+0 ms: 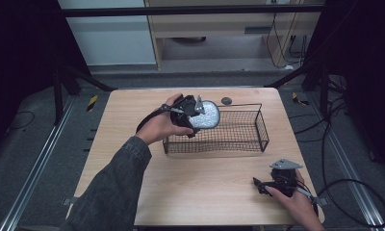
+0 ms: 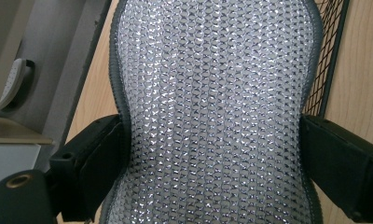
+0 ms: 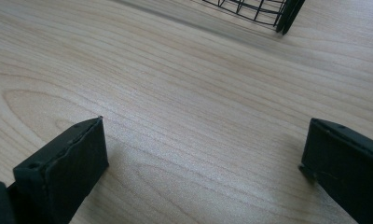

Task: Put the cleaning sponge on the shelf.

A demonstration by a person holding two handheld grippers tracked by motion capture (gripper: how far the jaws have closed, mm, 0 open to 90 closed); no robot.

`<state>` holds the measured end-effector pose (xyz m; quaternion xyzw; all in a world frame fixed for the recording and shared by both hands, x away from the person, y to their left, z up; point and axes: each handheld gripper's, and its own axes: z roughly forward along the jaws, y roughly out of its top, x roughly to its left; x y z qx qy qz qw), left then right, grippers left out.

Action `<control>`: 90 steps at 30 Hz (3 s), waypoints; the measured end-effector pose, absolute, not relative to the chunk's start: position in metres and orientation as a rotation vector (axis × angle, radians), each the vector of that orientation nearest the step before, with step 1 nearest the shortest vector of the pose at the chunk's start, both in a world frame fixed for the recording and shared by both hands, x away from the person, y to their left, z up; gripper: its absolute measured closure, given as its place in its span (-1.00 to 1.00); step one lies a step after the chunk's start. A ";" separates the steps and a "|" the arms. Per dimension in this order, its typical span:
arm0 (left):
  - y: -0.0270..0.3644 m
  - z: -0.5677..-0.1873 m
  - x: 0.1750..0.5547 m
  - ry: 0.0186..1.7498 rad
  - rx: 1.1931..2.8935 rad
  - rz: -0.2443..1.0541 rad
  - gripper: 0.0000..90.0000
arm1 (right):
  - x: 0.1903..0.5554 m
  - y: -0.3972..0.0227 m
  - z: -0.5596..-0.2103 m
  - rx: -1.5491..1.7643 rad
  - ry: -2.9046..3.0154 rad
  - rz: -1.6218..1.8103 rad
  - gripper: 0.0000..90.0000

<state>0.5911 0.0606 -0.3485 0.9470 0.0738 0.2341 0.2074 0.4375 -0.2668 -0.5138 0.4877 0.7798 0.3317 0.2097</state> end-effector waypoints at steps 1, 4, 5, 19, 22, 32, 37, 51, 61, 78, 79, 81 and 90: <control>0.060 -0.350 0.591 0.199 2.641 0.652 -0.81 | 0.438 -0.267 -0.514 1.356 2.169 0.922 -0.99; 0.058 -0.352 0.591 0.175 2.666 0.670 -0.80 | 0.438 -0.267 -0.514 1.354 2.169 0.924 -0.99; 0.058 -0.352 0.591 0.175 2.666 0.670 -0.80 | 0.438 -0.267 -0.514 1.354 2.169 0.924 -0.99; 0.059 -0.358 0.594 0.152 2.698 0.691 -0.80 | 0.438 -0.267 -0.514 1.353 2.170 0.922 -0.99; 0.059 -0.358 0.594 0.152 2.700 0.691 -0.80 | 0.438 -0.267 -0.514 1.353 2.170 0.922 -0.99; 0.060 -0.366 0.601 0.164 2.734 0.686 -0.80 | 0.438 -0.267 -0.514 1.353 2.170 0.924 -0.99; 0.059 -0.370 0.606 0.174 2.741 0.671 -0.81 | 0.438 -0.267 -0.514 1.354 2.169 0.926 -0.99; 0.057 -0.380 0.615 0.239 2.725 0.579 -0.92 | 0.438 -0.267 -0.514 1.350 2.170 0.922 -0.99; 0.063 -0.372 0.609 0.245 2.690 0.578 -0.87 | 0.438 -0.267 -0.514 1.353 2.170 0.924 -0.99; 0.064 -0.366 0.597 0.311 2.604 0.508 -0.89 | 0.438 -0.267 -0.514 1.352 2.169 0.925 -0.99; 0.064 -0.367 0.596 0.329 2.590 0.494 -0.89 | 0.438 -0.267 -0.514 1.351 2.169 0.925 -0.99; 0.064 -0.367 0.596 0.351 2.574 0.477 -0.89 | 0.438 -0.267 -0.514 1.350 2.170 0.923 -0.99; 0.061 -0.362 0.585 0.393 2.502 0.474 -0.90 | 0.438 -0.267 -0.514 1.353 2.170 0.925 -0.99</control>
